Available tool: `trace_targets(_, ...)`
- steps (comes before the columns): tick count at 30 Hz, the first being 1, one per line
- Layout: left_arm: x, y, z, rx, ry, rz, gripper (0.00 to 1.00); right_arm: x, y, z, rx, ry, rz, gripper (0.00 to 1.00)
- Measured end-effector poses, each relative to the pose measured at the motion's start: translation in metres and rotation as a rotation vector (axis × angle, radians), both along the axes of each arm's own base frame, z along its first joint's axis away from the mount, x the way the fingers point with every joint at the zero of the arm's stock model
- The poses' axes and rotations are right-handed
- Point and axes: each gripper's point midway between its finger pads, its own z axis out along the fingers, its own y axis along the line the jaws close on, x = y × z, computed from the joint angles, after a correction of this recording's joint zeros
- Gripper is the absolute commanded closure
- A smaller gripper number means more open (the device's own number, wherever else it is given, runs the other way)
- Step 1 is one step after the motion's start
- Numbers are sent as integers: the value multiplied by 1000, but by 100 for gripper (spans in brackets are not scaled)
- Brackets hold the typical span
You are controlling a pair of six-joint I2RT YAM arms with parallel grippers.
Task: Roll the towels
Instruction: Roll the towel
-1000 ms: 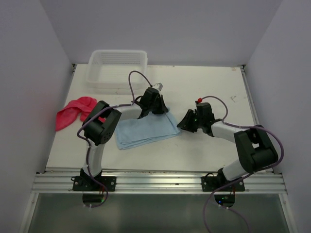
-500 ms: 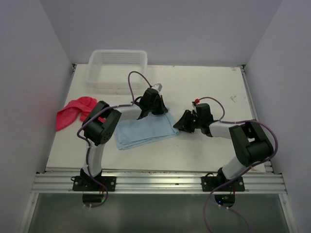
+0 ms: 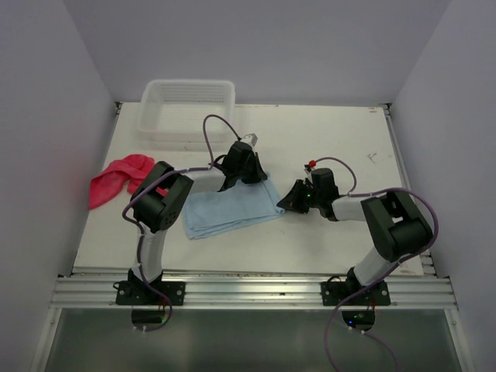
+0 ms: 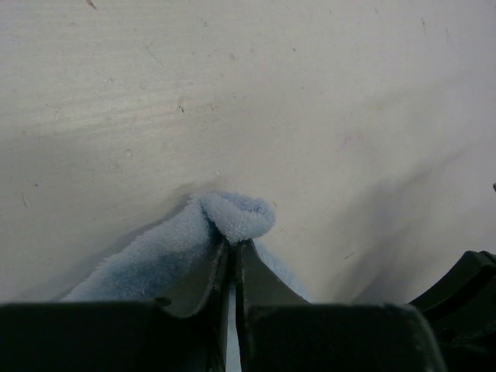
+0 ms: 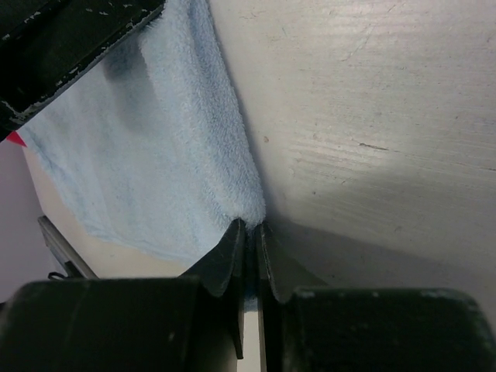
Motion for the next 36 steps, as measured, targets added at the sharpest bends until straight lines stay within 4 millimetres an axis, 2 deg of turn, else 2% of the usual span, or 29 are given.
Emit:
trace_targets(1, 0, 0, 0, 0, 0, 0, 99, -1, 1, 0, -5, -4, 5, 99)
trace_targets(3, 0, 1, 0, 2, 1, 2, 92, -1, 1, 1, -38, -31, 10, 100)
trace_targets(6, -1, 2, 2, 9, 8, 5, 72, -2, -1, 7, -101, -80, 18, 100)
trace_targets(12, 8, 13, 23, 16, -19, 26, 61, -3, -12, 23, -244, -184, 4, 100)
trace_targets(18, 23, 19, 64, -18, -88, 52, 57, -9, -23, 23, -423, -248, 26, 100)
trace_targets(21, 26, 16, 77, -37, -108, 47, 57, -10, -25, 24, -503, -277, 47, 100)
trace_targets(30, 21, 10, 81, -61, -91, 18, 57, -9, -35, 31, -739, -369, 90, 100)
trace_targets(36, 19, 7, 82, -72, -81, 4, 57, -10, -23, 41, -882, -461, 147, 100)
